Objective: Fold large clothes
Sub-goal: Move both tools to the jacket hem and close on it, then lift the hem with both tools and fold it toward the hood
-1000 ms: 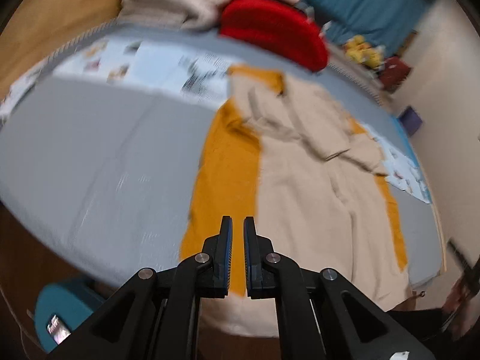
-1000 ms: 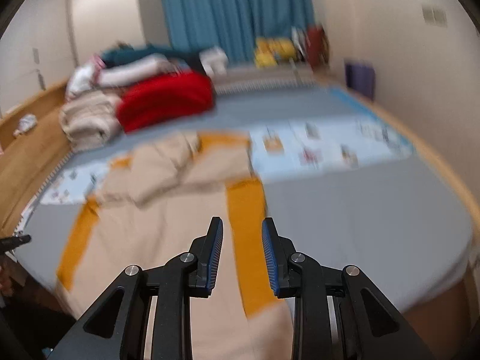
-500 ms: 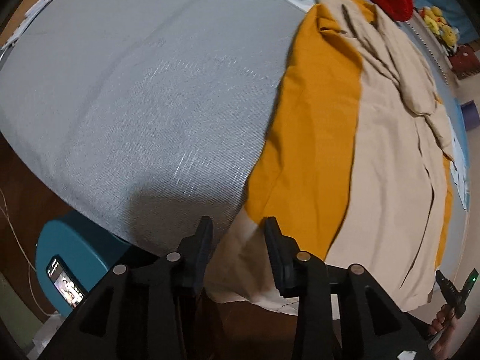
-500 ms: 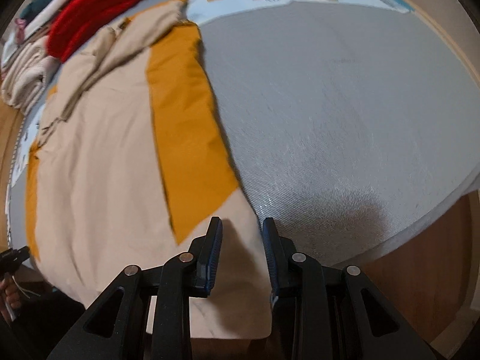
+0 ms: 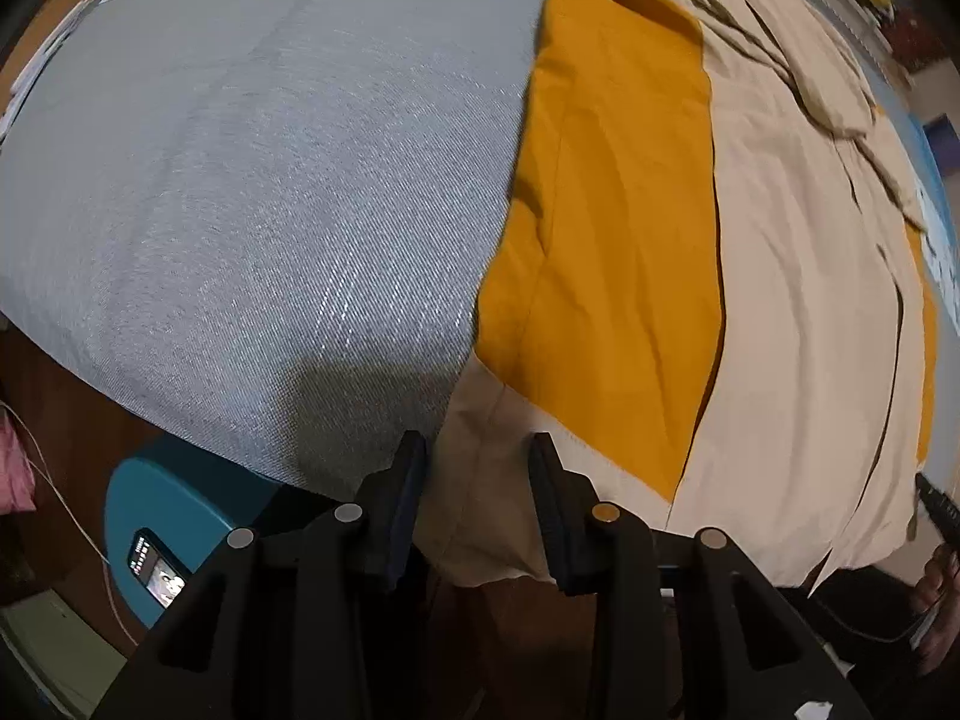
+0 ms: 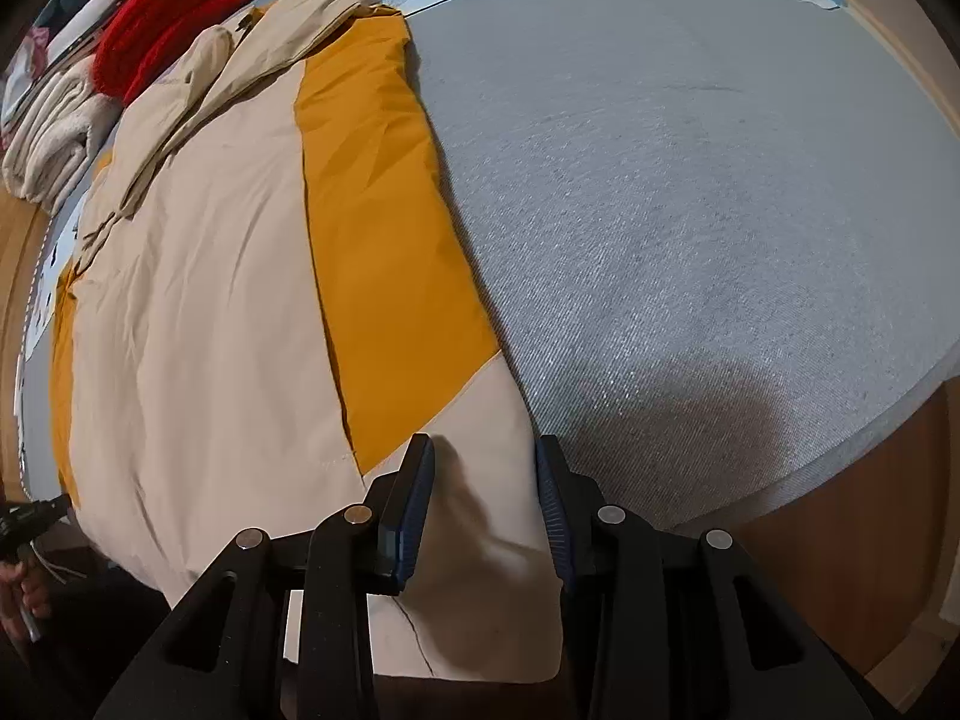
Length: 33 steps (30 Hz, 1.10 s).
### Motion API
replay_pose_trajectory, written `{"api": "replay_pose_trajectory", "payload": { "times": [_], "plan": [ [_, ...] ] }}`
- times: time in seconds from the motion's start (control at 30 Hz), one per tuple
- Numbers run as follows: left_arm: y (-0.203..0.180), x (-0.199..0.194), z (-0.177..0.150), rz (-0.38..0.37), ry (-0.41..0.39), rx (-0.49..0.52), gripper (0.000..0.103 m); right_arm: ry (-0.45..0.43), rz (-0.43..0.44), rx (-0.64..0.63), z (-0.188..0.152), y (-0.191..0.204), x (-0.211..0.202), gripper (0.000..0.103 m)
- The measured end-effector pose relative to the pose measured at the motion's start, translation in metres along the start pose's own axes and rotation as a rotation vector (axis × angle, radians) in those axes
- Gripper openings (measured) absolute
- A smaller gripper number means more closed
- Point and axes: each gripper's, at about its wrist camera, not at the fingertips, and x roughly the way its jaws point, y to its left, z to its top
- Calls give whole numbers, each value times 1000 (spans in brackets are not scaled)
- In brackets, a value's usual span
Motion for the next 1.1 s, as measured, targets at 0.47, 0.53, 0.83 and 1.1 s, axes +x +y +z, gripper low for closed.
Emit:
{"api": "replay_pose_trajectory", "payload": {
  "times": [0.47, 0.53, 0.83, 1.1],
  "plan": [
    [-6, 2, -22, -1, 4, 87, 8, 22, -25, -46, -10, 6, -5, 17],
    [-2, -5, -23, -13, -6, 87, 6, 9, -17, -53, -12, 9, -8, 6],
    [6, -50, -27, -117, -111, 107, 3, -118, 94, -45, -5, 19, -60, 3],
    [9, -106, 5, -284, -213, 102, 2, -196, 209, -66, 16, 33, -109, 3]
  ]
}}
